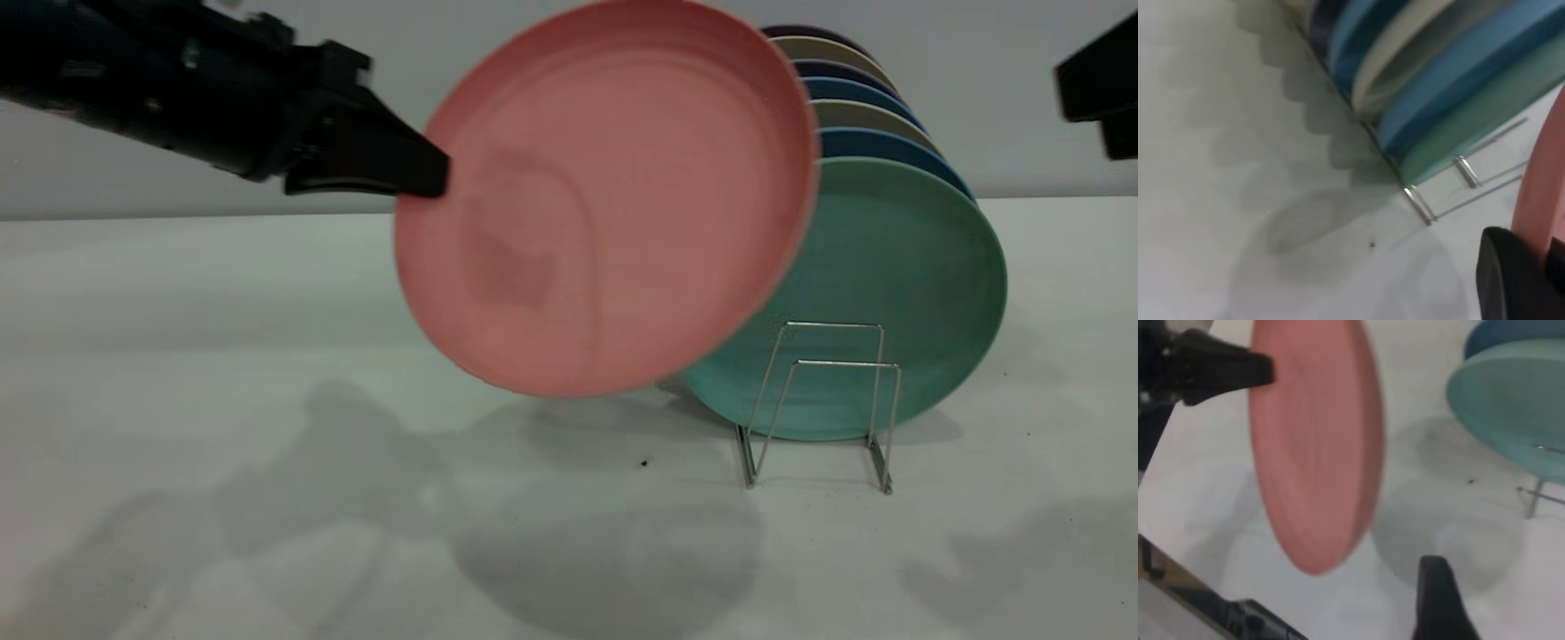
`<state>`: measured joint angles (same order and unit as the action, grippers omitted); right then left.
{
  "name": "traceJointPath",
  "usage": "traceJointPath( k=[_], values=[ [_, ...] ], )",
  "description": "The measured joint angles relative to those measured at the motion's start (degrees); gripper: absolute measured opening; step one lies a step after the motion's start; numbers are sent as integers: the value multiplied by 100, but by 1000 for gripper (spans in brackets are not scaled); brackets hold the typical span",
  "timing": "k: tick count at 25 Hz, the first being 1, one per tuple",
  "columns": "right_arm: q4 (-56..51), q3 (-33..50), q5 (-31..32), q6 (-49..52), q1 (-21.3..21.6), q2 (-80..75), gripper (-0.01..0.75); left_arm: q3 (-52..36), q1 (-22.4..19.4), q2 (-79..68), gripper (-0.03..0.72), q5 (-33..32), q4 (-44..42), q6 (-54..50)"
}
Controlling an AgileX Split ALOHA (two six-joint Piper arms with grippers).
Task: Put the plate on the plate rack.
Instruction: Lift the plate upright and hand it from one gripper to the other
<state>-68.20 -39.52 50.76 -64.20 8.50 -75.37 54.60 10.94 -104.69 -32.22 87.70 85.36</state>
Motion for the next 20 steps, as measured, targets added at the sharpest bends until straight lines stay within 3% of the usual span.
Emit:
traceJointPath(
  k=[7, 20],
  values=[
    [-27, 0, -330, 18, -667, -361, 534, 0, 526, 0, 14, 260, 222, 54],
    [-1008, 0, -709, -815, -1420, -1110, 501, -11, 731, 0, 14, 375, 341, 60]
  ],
)
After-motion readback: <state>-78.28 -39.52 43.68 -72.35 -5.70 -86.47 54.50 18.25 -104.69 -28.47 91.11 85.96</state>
